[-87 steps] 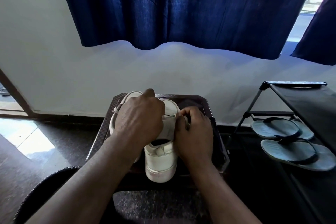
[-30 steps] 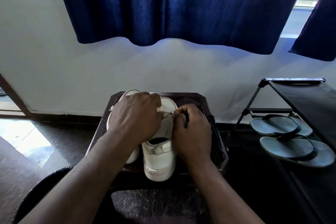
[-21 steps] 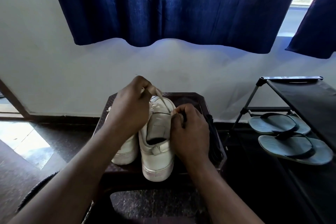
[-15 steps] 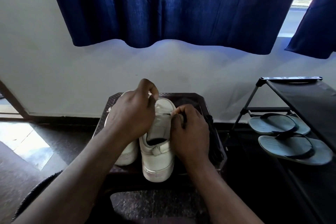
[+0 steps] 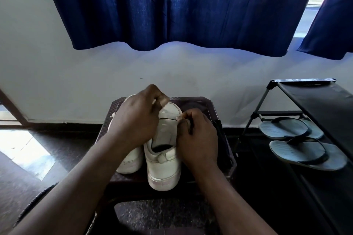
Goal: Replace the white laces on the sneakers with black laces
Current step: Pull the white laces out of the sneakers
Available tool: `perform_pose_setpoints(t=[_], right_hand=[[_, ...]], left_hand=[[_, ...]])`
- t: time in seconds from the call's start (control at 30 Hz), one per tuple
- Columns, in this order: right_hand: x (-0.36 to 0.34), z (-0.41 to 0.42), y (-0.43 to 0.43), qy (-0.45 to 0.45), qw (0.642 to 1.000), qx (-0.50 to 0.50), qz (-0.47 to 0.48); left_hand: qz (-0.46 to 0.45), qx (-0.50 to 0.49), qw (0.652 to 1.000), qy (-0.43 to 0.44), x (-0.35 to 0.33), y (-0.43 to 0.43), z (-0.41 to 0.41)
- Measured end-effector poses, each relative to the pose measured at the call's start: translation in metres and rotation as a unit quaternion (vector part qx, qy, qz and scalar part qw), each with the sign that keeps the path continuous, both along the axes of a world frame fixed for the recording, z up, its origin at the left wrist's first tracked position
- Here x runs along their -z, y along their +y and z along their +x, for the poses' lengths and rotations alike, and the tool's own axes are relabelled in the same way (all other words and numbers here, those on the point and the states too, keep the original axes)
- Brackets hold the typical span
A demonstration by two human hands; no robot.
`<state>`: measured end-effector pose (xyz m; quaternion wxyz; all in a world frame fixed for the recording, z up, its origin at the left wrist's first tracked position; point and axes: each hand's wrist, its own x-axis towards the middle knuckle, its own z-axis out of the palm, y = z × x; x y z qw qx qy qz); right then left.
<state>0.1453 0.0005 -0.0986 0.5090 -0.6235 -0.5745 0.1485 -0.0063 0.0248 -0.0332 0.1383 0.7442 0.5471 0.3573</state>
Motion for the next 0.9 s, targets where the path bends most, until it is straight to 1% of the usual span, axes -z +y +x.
perform_pose_setpoints(t=[0.03,0.07,0.13,0.2,0.27,0.4,0.47,0.53,0.63,0.73,0.77,0.83,0.9], right_hand=[[0.000,0.000,0.000,0.003,1.000,-0.001,-0.001],[0.000,0.000,0.000,0.003,1.000,0.000,-0.002],[0.001,0.000,0.000,0.000,1.000,0.001,-0.003],[0.001,0.000,0.000,-0.001,1.000,0.000,-0.005],[0.001,0.001,0.001,0.000,1.000,-0.003,-0.006],[0.001,0.001,0.001,-0.007,1.000,-0.004,-0.007],[0.001,0.001,0.001,-0.008,1.000,-0.004,-0.007],[0.000,0.001,0.002,-0.015,1.000,-0.004,-0.011],[-0.001,0.002,0.002,-0.036,0.999,-0.006,-0.014],[-0.005,0.003,0.004,-0.045,0.999,-0.017,0.009],[-0.007,0.003,0.004,-0.036,0.999,-0.027,0.018],[-0.011,0.000,0.004,-0.016,0.998,-0.050,0.034],[-0.013,-0.003,0.005,-0.022,0.996,-0.071,0.043]], left_hand=[[-0.021,0.004,0.998,-0.051,-0.001,0.001,-0.001],[-0.033,0.004,0.996,-0.081,-0.003,0.001,-0.001],[-0.039,-0.021,0.993,-0.110,-0.004,-0.001,-0.001],[-0.023,-0.057,0.991,-0.118,-0.006,-0.002,-0.002],[-0.004,-0.069,0.994,-0.087,-0.010,-0.002,-0.006],[0.039,-0.082,0.994,0.054,-0.016,-0.003,-0.014],[0.077,-0.070,0.991,0.088,-0.011,0.000,-0.017],[0.084,-0.070,0.992,0.064,-0.009,-0.001,-0.017],[0.061,-0.093,0.994,0.001,-0.014,-0.005,-0.014],[0.033,-0.063,0.989,-0.133,-0.016,-0.004,-0.008],[0.029,-0.051,0.985,-0.163,-0.015,-0.001,-0.007],[0.017,-0.030,0.984,-0.177,-0.010,0.002,-0.006],[0.020,-0.019,0.986,-0.162,-0.007,0.002,-0.003]])
